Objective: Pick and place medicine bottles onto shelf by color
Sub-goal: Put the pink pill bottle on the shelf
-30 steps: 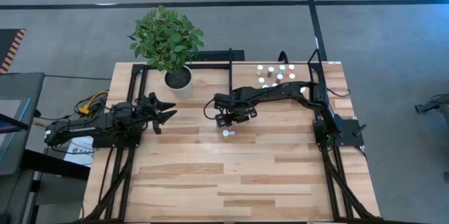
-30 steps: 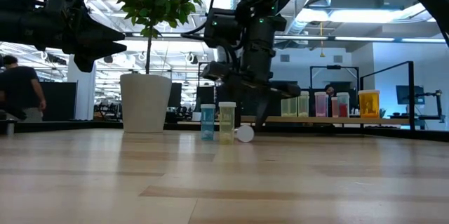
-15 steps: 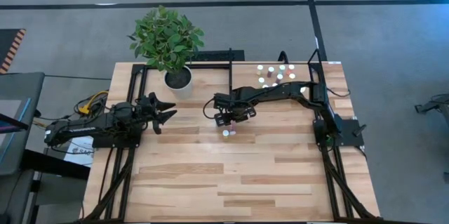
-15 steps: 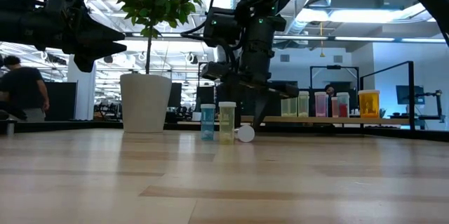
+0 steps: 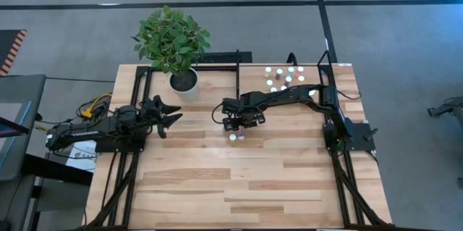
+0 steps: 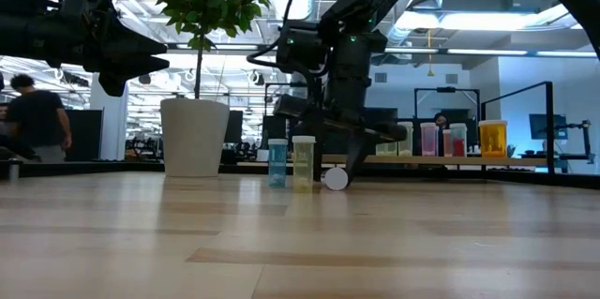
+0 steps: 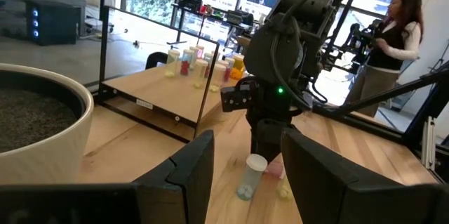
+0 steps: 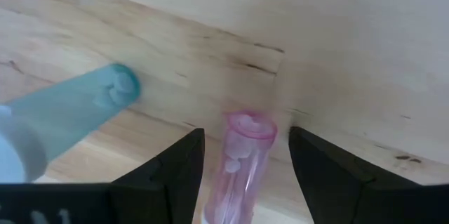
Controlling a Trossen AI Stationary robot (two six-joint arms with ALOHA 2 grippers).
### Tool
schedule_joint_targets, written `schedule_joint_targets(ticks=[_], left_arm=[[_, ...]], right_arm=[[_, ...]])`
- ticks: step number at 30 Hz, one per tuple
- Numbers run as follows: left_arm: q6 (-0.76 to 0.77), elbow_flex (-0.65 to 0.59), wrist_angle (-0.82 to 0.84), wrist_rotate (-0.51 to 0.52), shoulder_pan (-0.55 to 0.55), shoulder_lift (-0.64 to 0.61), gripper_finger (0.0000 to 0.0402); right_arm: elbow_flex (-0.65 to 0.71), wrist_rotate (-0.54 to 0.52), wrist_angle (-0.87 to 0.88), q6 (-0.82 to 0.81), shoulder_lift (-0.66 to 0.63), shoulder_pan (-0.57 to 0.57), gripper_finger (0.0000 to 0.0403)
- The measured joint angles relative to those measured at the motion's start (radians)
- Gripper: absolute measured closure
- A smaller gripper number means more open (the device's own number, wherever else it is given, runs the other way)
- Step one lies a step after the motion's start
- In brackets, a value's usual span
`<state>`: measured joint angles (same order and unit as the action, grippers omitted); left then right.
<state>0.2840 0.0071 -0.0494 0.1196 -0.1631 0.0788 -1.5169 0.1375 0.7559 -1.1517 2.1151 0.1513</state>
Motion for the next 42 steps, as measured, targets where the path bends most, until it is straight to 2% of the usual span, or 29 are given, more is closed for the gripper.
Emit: schedule_joint_targets(ticks=[25,29,32,36,42], left_arm=[[0.000,0.000,0.000,0.000,0.000,0.000,0.0248],[0.000,0.000,0.000,0.000,0.000,0.000,0.0248],[0.000,0.000,0.000,0.000,0.000,0.000,0.0248],[0.000,0.000,0.000,0.000,0.000,0.000,0.0248],[0.000,0.000,0.000,0.000,0.000,0.000,0.0248]], right_arm=[[0.002,-0.031,0.337,-0.091,-0.001,-0.002,0.0168],[0.002,-0.054,0.340,-0.079,-0.040,0.002,0.0168],[0.001,-0.113,0.341,-0.055,-0.098,0.003,0.0168],[0.001,-0.156,0.337,0.075,-0.172,0.003,0.0168],[0.000,-0.162,0.310,0.533,-0.201,-0.040,0.0168]])
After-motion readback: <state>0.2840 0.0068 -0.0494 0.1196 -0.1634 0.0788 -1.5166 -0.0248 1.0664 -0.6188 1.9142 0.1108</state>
